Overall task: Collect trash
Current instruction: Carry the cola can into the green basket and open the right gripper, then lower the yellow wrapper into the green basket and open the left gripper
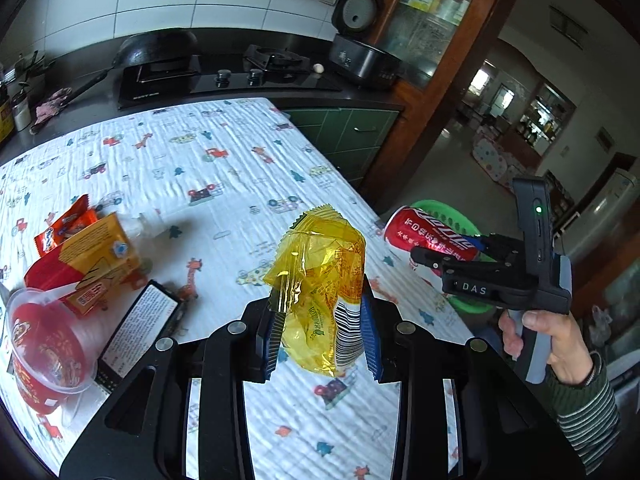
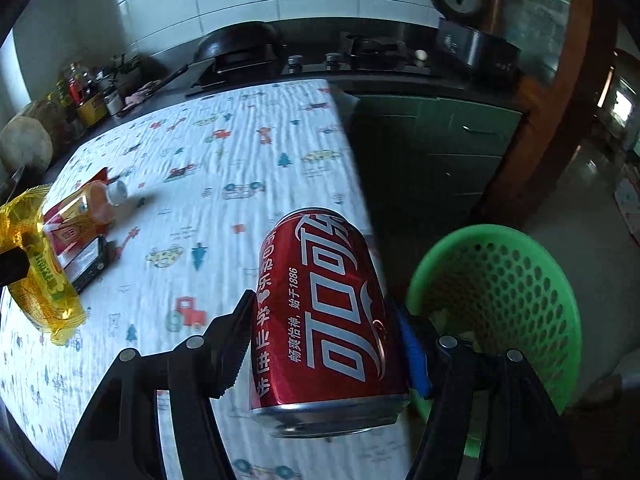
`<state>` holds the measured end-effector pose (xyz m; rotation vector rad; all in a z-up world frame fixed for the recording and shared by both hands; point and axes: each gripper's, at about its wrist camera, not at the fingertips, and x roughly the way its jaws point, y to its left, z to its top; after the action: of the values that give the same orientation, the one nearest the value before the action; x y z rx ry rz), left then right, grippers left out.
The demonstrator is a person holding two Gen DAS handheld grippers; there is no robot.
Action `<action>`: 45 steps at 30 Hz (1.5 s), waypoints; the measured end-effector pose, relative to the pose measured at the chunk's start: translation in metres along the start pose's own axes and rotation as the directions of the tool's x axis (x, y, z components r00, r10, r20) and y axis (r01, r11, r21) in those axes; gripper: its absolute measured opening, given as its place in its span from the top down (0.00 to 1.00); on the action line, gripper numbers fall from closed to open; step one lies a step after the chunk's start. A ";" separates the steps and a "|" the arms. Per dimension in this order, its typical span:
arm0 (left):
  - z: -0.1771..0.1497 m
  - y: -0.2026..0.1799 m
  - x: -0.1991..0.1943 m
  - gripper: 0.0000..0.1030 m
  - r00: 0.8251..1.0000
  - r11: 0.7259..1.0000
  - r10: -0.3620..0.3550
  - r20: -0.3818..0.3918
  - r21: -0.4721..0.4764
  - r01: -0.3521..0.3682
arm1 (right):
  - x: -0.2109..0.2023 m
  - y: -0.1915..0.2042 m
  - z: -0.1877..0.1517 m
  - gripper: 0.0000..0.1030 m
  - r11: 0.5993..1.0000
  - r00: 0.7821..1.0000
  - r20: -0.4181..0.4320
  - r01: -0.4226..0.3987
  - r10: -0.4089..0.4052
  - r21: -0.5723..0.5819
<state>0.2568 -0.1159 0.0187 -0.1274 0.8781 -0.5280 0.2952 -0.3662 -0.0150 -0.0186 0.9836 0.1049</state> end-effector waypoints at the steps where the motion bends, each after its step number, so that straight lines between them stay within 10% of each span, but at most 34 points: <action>1: 0.001 -0.007 0.003 0.68 1.000 1.000 -0.008 -0.003 0.009 0.008 | -0.002 -0.013 -0.002 0.39 1.000 1.000 0.000 0.015 -0.015 0.019; 19: 0.027 -0.118 0.065 0.68 0.994 0.983 -0.076 -0.083 0.161 0.088 | -0.006 -0.171 -0.050 0.33 0.942 0.980 -0.019 0.197 -0.199 0.273; 45: 0.050 -0.231 0.192 0.63 0.974 0.962 -0.077 -0.213 0.240 0.129 | -0.086 -0.182 -0.099 0.24 0.945 0.964 0.073 0.234 -0.256 0.227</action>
<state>0.3055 -0.4151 -0.0105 0.1158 0.9970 -0.7563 0.1836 -0.5600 -0.0046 0.0639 0.8792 -0.2297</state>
